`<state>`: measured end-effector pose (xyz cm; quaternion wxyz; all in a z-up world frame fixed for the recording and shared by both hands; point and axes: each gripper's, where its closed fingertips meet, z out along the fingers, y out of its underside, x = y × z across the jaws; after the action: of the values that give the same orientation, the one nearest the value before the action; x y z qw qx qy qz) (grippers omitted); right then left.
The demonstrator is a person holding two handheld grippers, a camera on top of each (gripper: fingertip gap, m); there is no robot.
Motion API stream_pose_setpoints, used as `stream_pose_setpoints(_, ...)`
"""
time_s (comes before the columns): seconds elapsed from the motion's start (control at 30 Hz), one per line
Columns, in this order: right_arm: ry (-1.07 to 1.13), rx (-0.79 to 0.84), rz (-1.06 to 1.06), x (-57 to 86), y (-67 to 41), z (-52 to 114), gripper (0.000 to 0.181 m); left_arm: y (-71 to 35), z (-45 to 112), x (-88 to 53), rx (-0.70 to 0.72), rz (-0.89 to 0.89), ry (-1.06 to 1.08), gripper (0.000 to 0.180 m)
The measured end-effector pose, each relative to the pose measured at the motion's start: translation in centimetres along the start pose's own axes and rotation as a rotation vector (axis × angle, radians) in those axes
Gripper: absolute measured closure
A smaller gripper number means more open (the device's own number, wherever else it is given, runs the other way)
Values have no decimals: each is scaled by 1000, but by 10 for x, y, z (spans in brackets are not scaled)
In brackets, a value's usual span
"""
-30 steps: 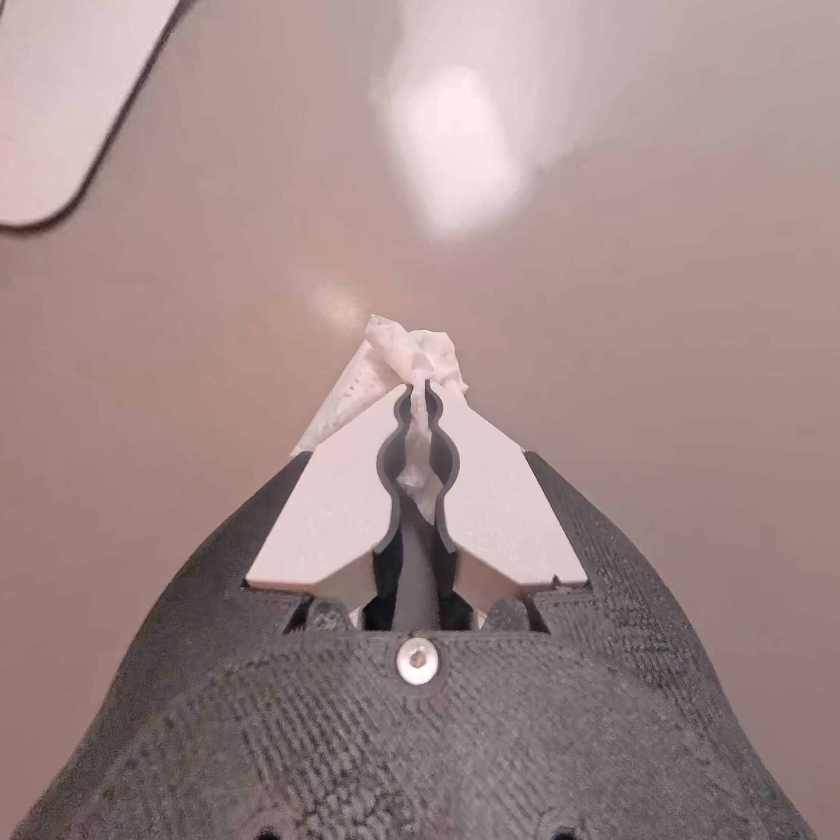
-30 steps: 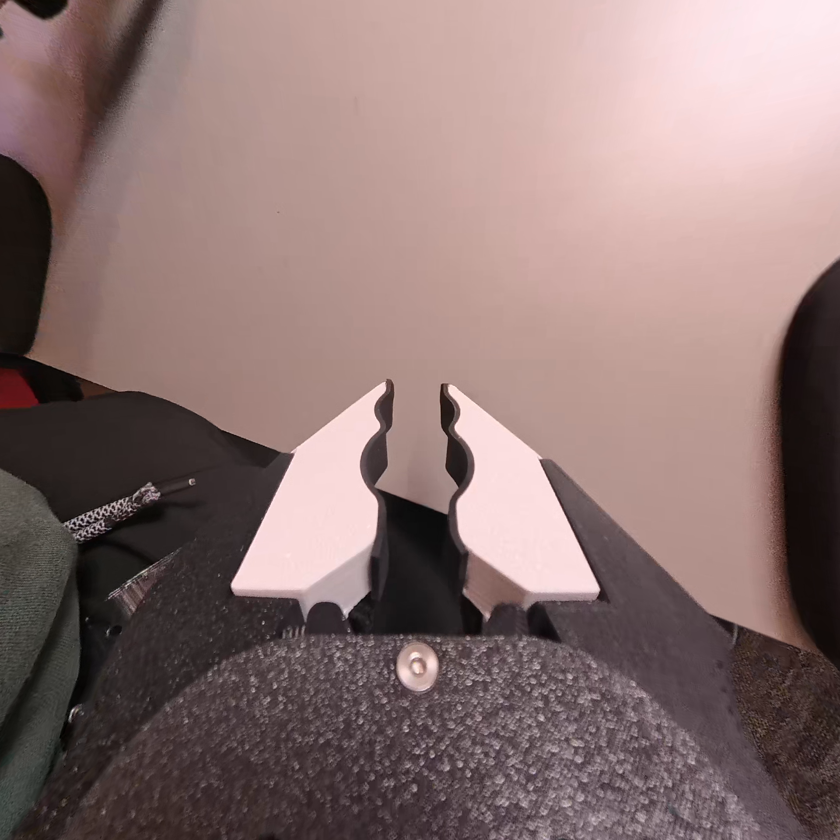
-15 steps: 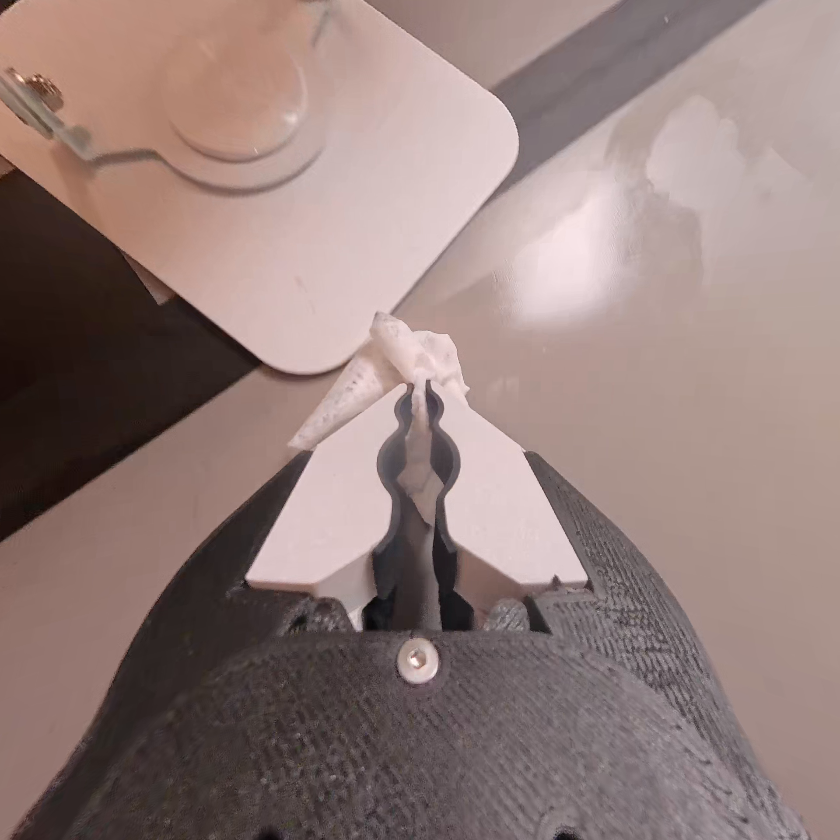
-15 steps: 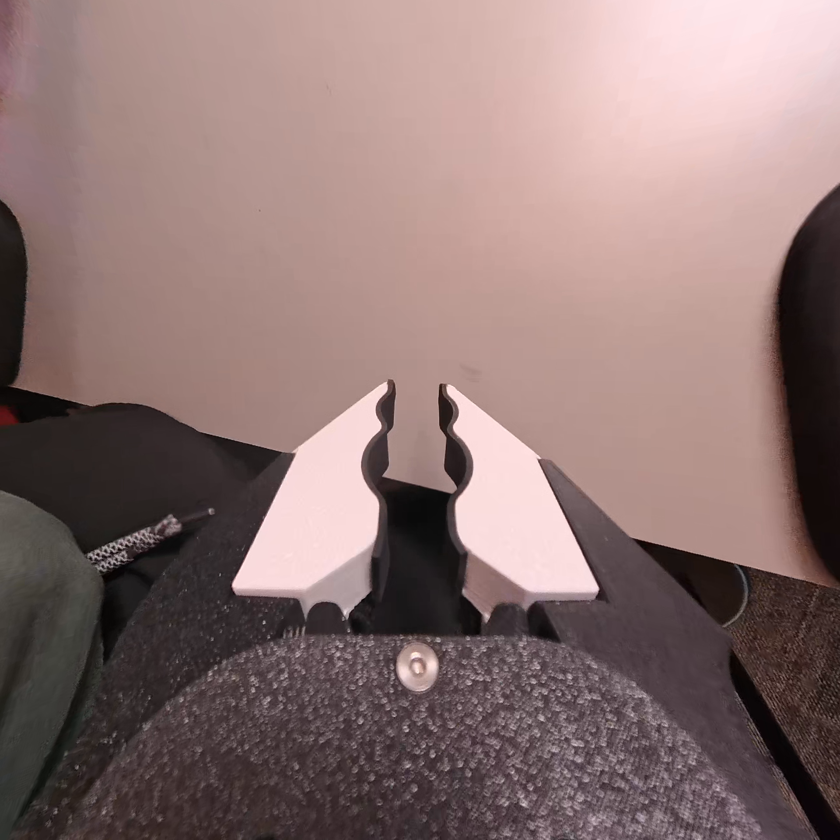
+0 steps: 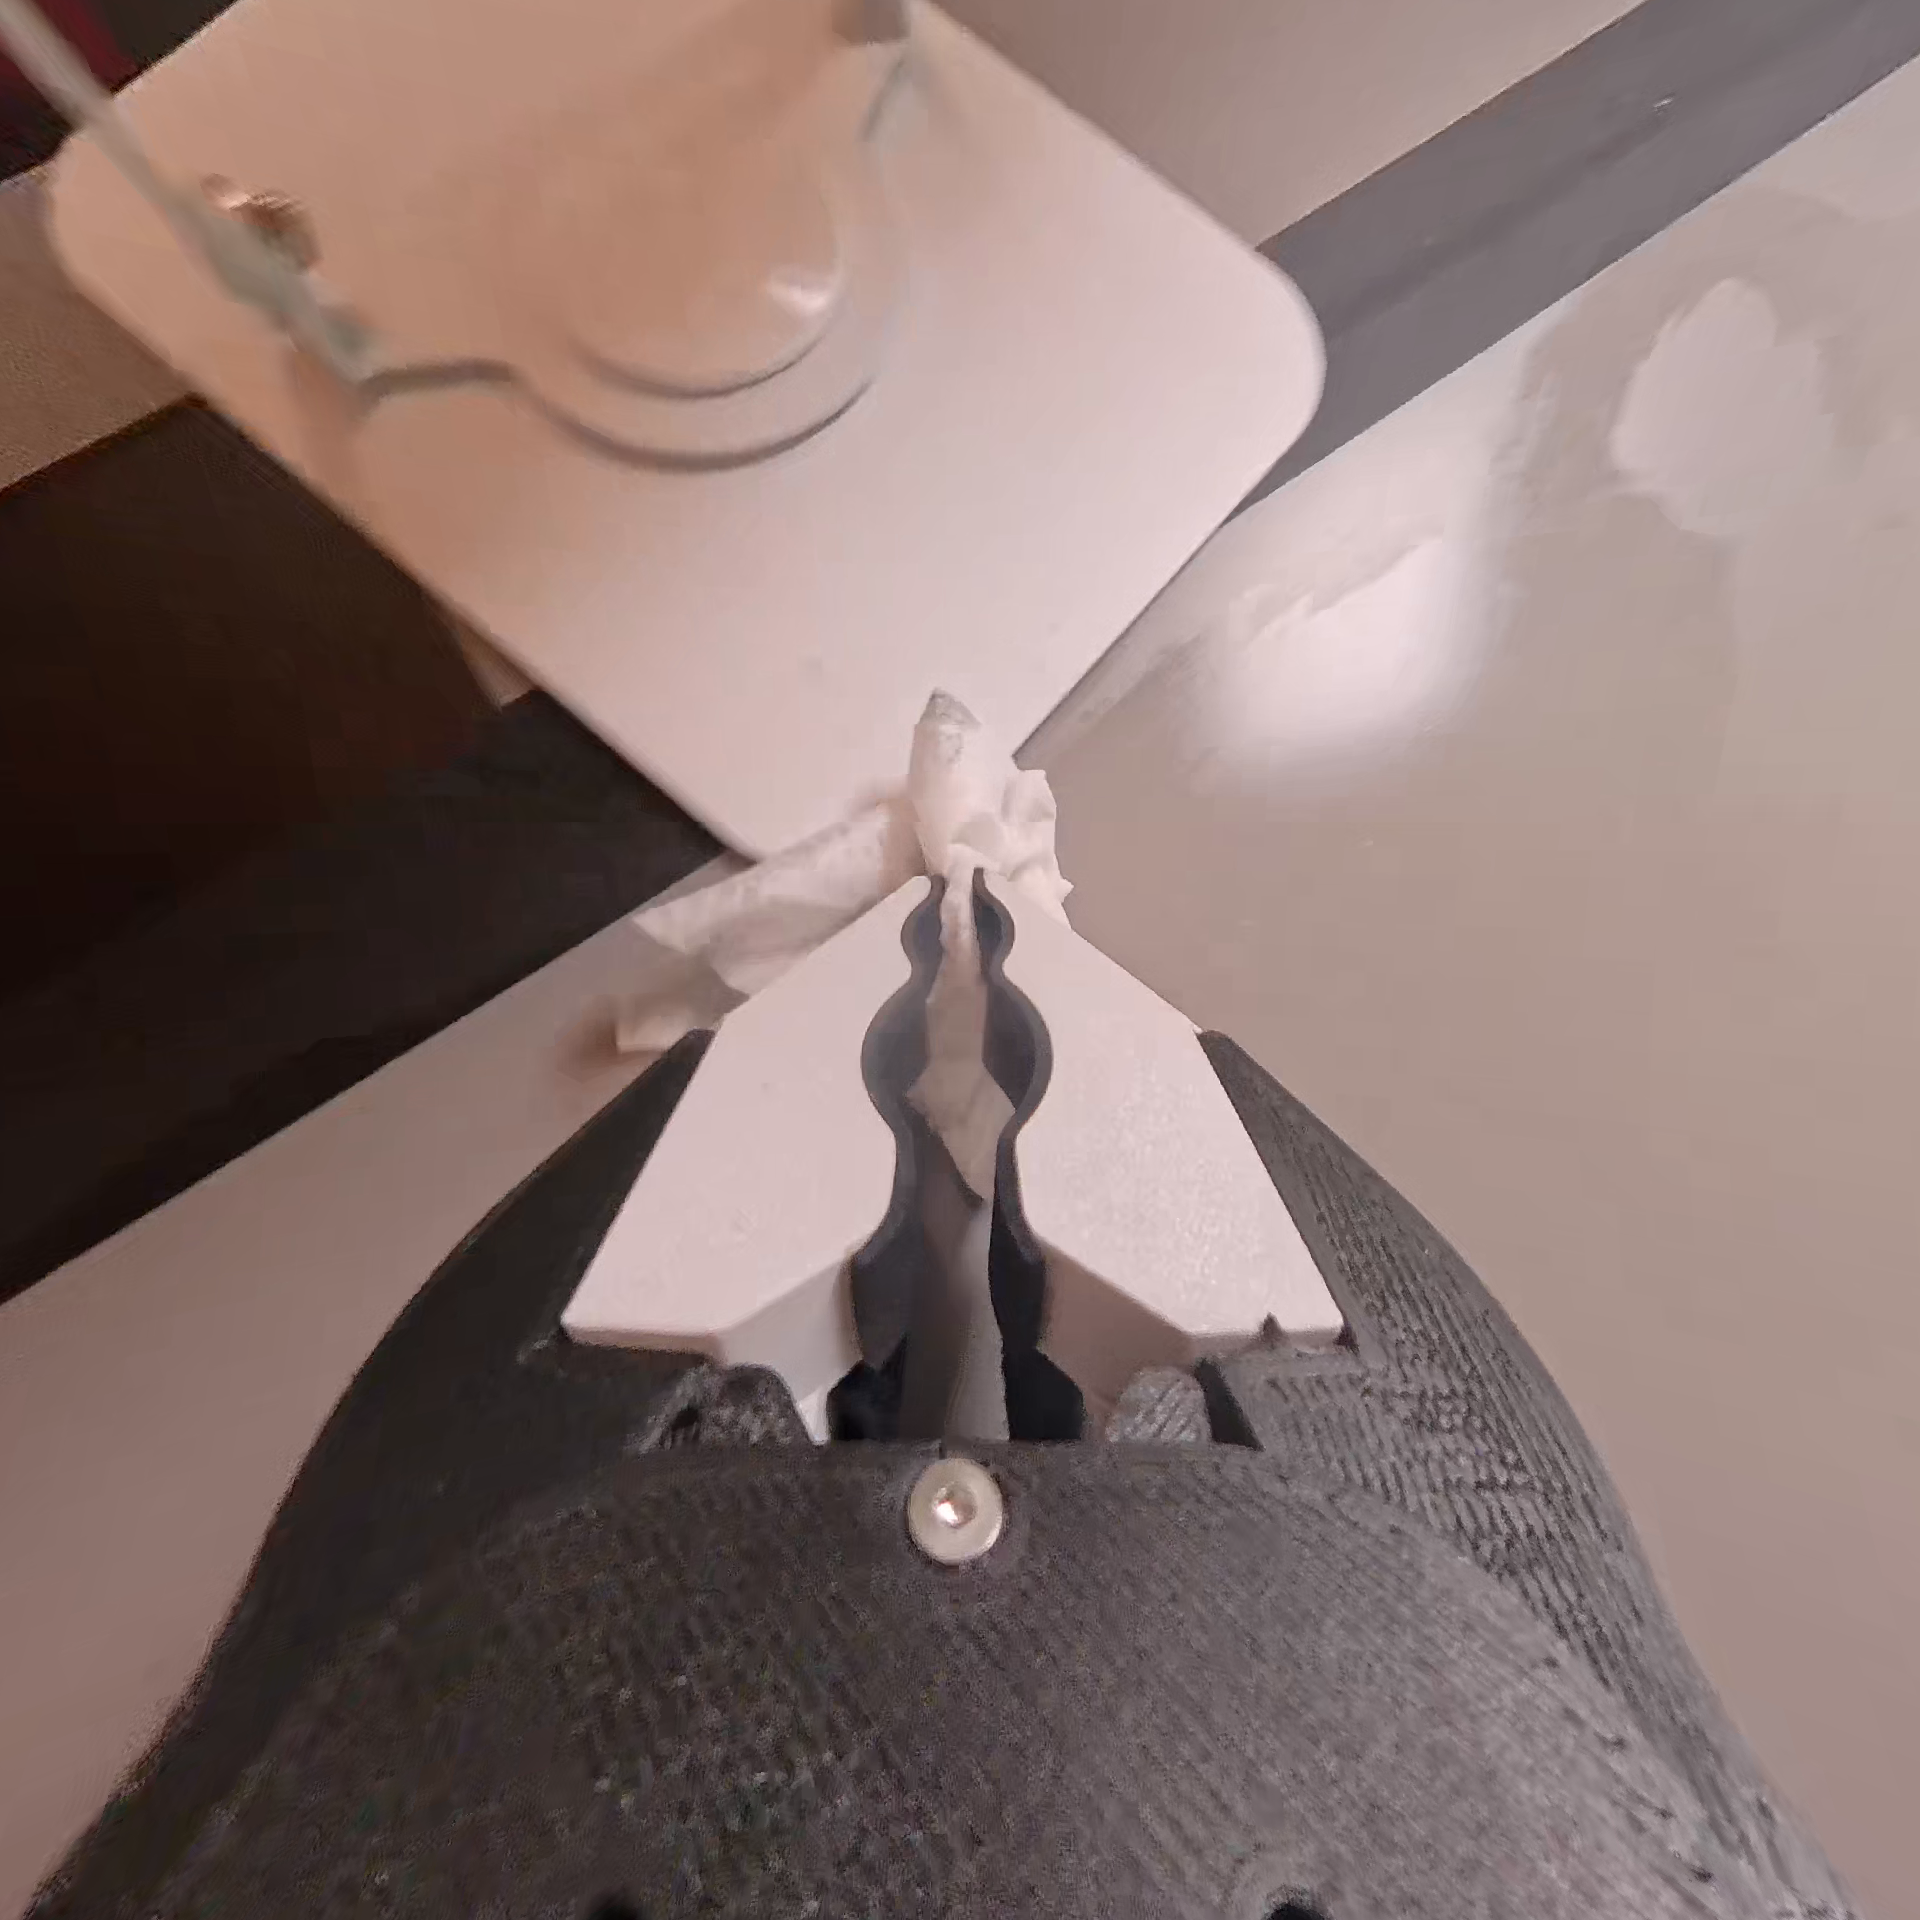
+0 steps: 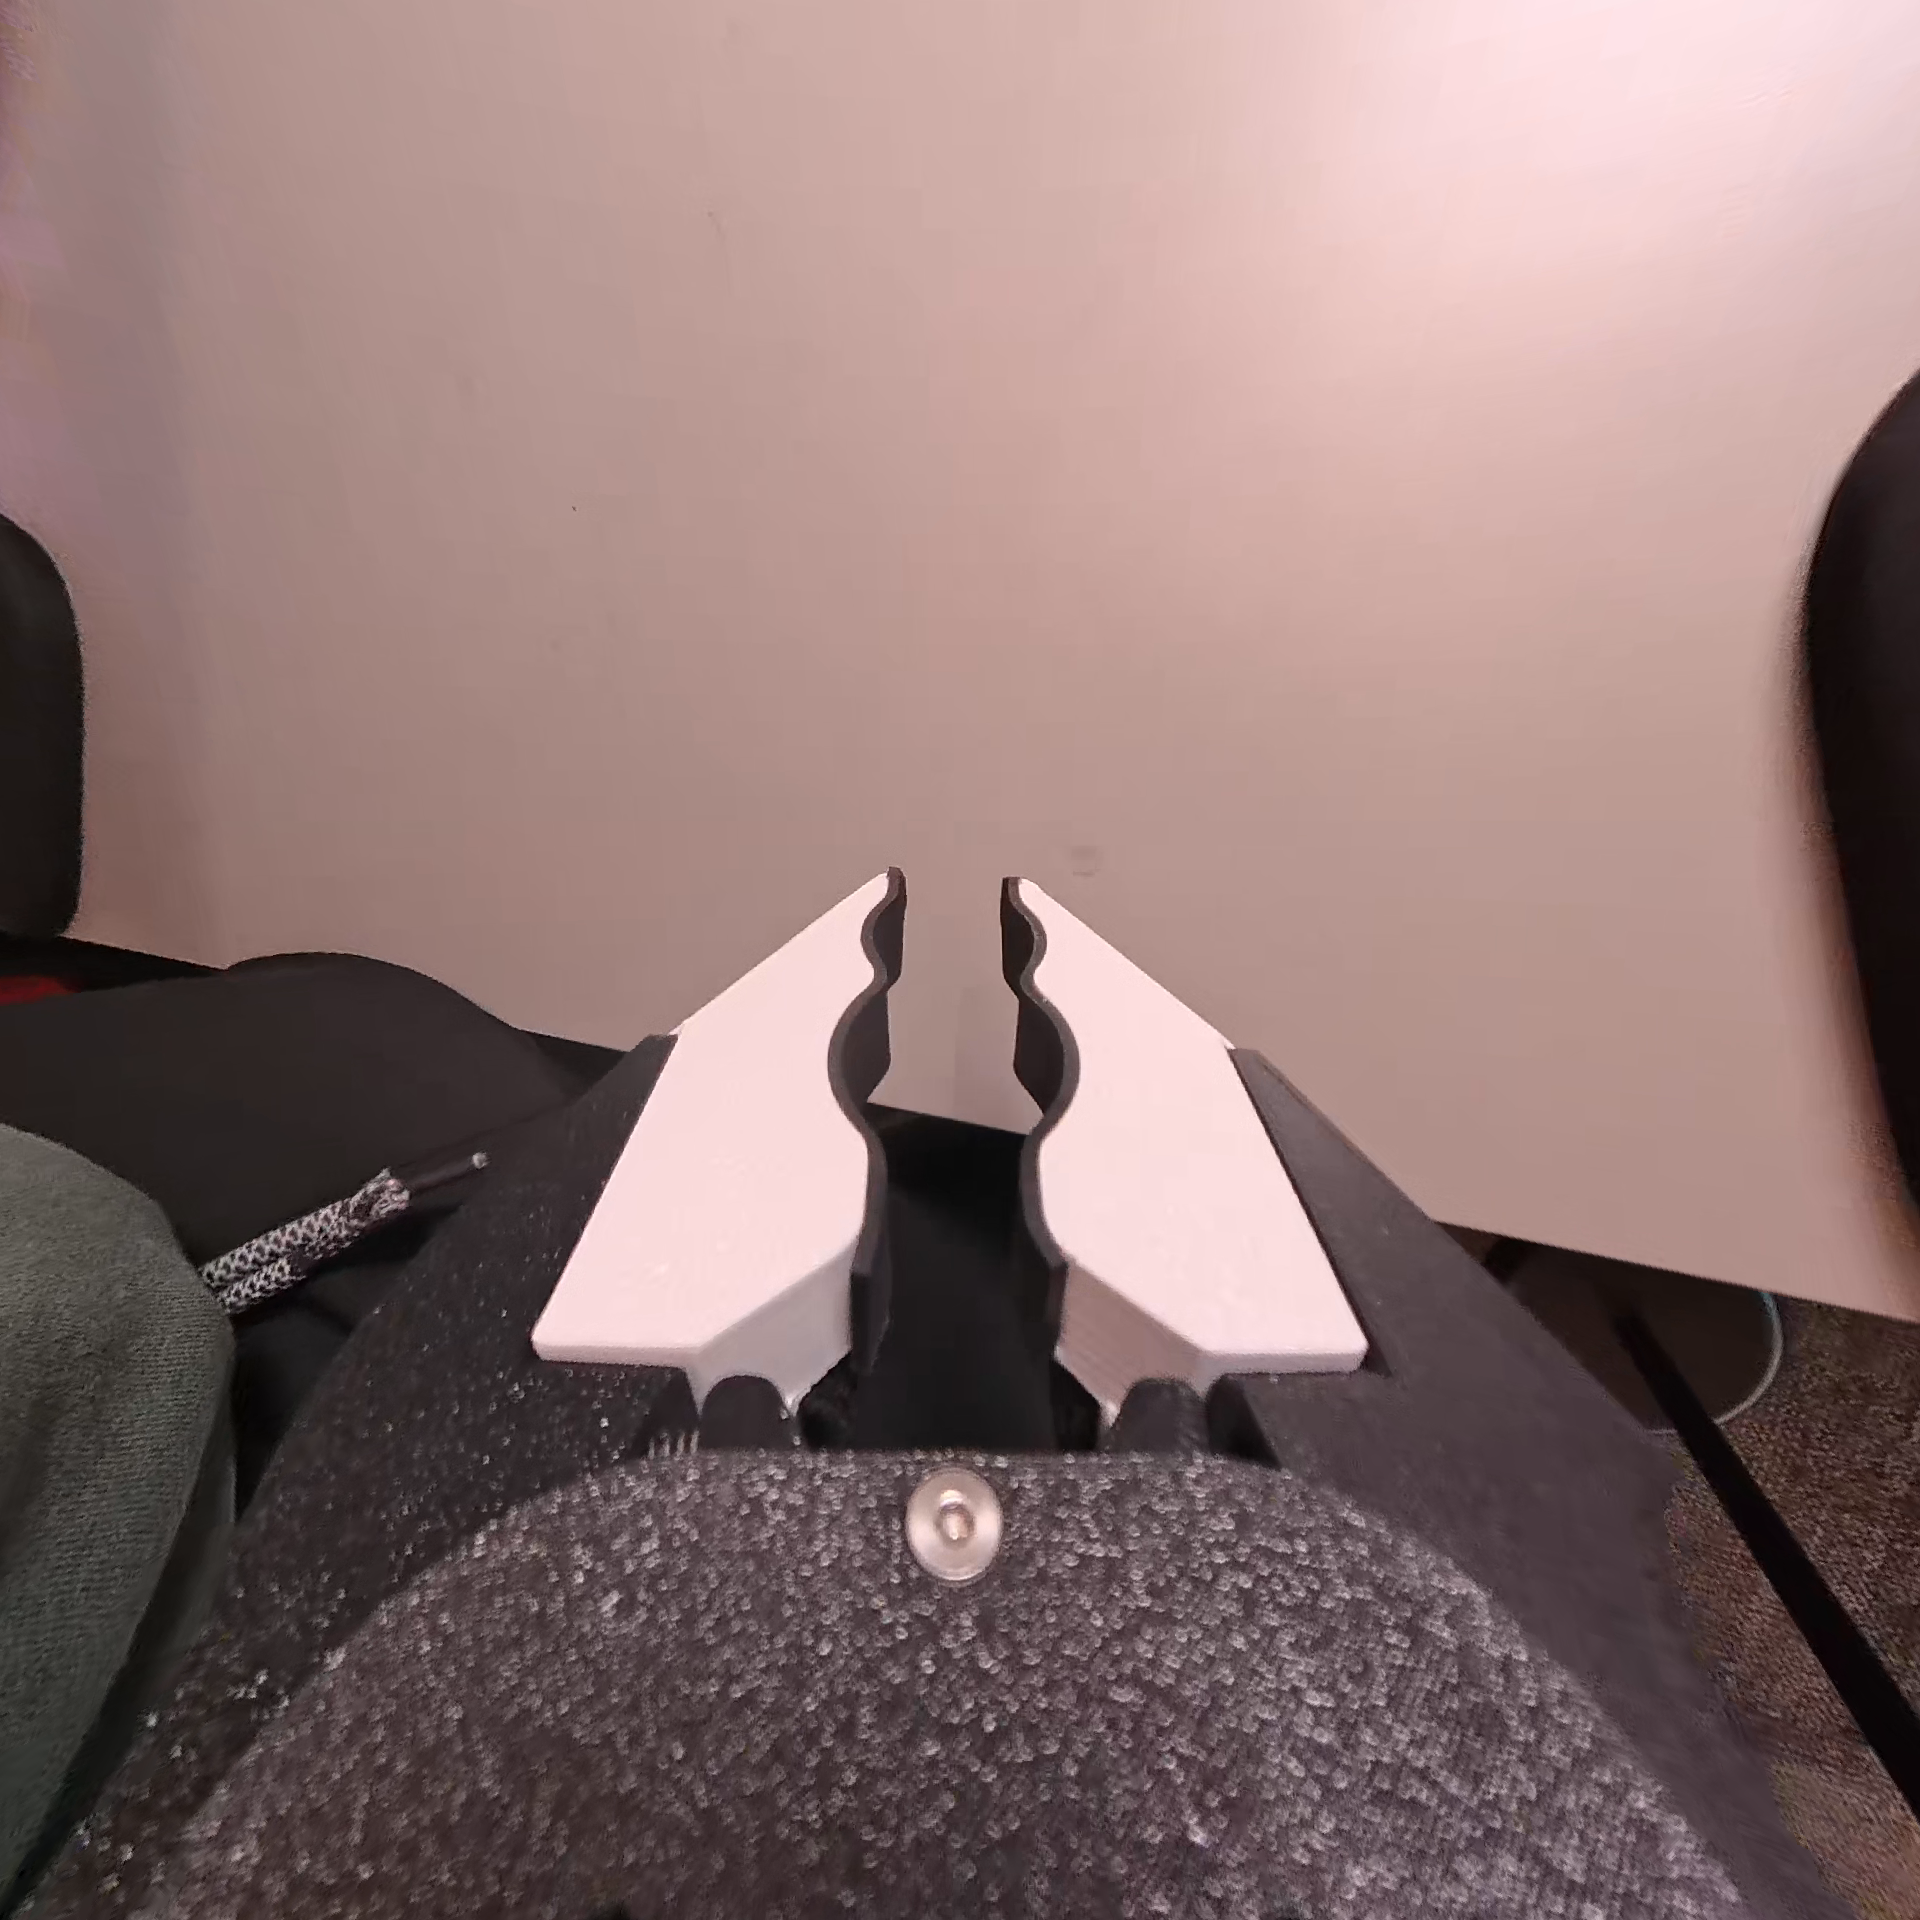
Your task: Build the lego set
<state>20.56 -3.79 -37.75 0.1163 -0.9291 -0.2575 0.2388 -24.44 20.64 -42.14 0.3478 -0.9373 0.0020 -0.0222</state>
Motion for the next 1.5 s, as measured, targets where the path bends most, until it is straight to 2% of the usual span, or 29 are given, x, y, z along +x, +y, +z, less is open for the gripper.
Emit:
stream_pose_setpoints(0.3, -24, -22, -44, -13, -8, 8, 164, -8, 3, -29, 53, 68, -98, 179)
stream_pose_setpoints(0.4, -18, -32, -33, -10, -6, 6, 164, -8, 2, -23, 47, 212, -105, 179)
stream_pose_setpoints(0.47, -10, -37, -32, -8, -6, 6, 164, -15, -2, -11, 109, 270, -45, 179)
stream_pose_setpoints(0.83, 8, -28, -25, -9, -12, 5, 164, -61, 44, -24, 84, 183, -40, 179)
stream_pose_setpoints(1.03, 9, -2, 25, -4, -10, 2, 165, -29, 18, -11, 93, 313, -59, 178)
stream_pose_setpoints(1.17, -9, -32, -26, -11, -8, 7, 164, -35, 23, -39, 64, 163, -92, 179)
stream_pose_setpoints(1.3, -11, -3, -16, -13, -10, 0, 165, -23, 15, -2, 44, 291, -24, 178)
stream_pose_setpoints(1.5, -15, 10, -12, -11, -6, 1, 165, -8, 11, 68, 34, 386, 62, 179)
